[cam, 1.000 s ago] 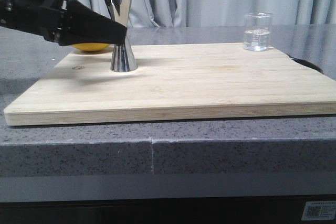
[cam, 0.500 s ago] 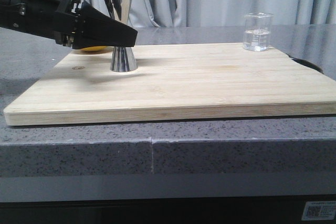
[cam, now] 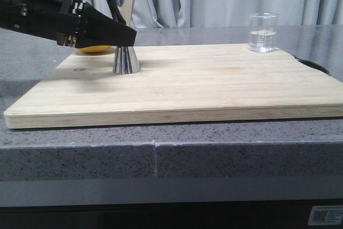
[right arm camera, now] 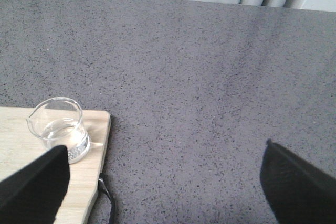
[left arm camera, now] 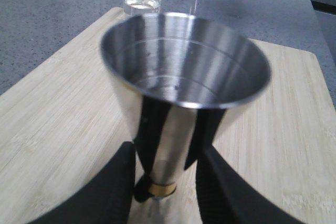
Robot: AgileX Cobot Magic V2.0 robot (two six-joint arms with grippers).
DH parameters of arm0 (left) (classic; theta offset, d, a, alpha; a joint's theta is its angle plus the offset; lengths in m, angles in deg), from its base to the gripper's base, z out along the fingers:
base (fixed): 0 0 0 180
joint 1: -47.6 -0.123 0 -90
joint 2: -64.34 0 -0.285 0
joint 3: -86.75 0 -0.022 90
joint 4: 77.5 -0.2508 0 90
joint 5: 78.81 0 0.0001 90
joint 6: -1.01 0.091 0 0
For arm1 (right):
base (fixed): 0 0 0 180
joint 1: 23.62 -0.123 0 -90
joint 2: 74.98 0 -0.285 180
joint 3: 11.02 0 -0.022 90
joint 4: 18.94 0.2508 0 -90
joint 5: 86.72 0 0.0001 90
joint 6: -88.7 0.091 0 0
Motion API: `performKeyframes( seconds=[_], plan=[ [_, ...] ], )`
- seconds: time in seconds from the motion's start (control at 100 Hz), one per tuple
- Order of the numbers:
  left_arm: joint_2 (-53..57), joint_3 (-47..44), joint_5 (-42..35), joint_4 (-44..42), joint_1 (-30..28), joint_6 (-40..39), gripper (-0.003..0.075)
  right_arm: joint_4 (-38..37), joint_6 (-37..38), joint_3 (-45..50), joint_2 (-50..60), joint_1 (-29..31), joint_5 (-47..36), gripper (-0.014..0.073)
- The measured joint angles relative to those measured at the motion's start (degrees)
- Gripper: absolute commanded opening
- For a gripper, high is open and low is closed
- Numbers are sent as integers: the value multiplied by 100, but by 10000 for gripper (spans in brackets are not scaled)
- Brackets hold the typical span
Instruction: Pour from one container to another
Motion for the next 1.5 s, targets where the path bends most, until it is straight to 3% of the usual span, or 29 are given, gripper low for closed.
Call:
performKeyframes(
  seconds=[0.38, 1.0, 1.5],
  plan=[
    [0, 0, -74, 32, 0, 0, 115, 78, 0, 0, 0, 0, -36, 668],
    [0, 47, -82, 39, 0, 0, 92, 186, 0, 0, -645, -24, -124, 668],
    [0, 459, 10, -330, 0, -446, 93, -85, -32, 59, -1121, -1050, -450, 668]
  ],
)
